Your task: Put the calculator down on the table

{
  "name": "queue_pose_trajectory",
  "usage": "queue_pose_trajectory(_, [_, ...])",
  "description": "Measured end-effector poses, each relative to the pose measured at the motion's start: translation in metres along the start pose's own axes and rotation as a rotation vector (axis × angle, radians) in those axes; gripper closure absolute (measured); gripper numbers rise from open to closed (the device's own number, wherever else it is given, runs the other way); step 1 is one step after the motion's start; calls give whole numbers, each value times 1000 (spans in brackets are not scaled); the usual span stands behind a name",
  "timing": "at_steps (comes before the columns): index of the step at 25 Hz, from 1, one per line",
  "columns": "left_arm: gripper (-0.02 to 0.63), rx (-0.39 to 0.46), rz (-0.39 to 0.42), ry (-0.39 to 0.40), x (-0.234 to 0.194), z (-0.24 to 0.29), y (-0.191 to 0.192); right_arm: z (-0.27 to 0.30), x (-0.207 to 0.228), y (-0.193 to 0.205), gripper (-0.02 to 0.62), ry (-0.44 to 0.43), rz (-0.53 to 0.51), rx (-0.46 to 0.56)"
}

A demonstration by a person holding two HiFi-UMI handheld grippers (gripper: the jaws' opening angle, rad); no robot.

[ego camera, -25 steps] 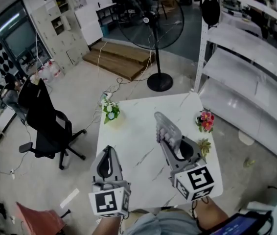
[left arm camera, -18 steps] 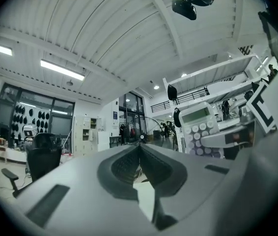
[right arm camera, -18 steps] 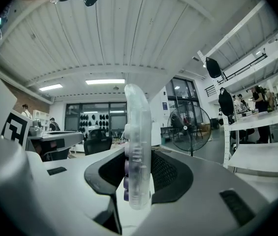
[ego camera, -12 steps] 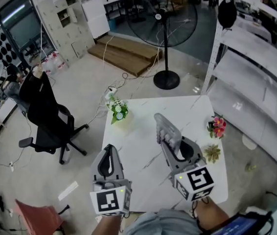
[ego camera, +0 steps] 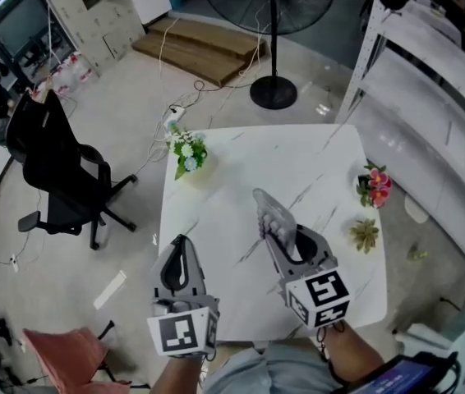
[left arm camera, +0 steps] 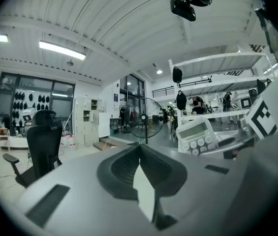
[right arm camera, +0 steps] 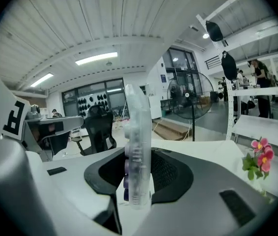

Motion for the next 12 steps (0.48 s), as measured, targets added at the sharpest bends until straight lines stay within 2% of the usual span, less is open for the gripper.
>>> queue_pose_trajectory(12, [598, -107, -14, 29, 10, 17, 44, 16, 14, 87, 449, 17, 114, -184])
Point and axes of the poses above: the fingertips, and each gripper's own axes: z forward along the fingers, x to its right, y out of its underside, the point moved 1 cm from there along -z, backward along the fingers, and after that the axes turned 7 degrees about -y, right-handed, at the moved point
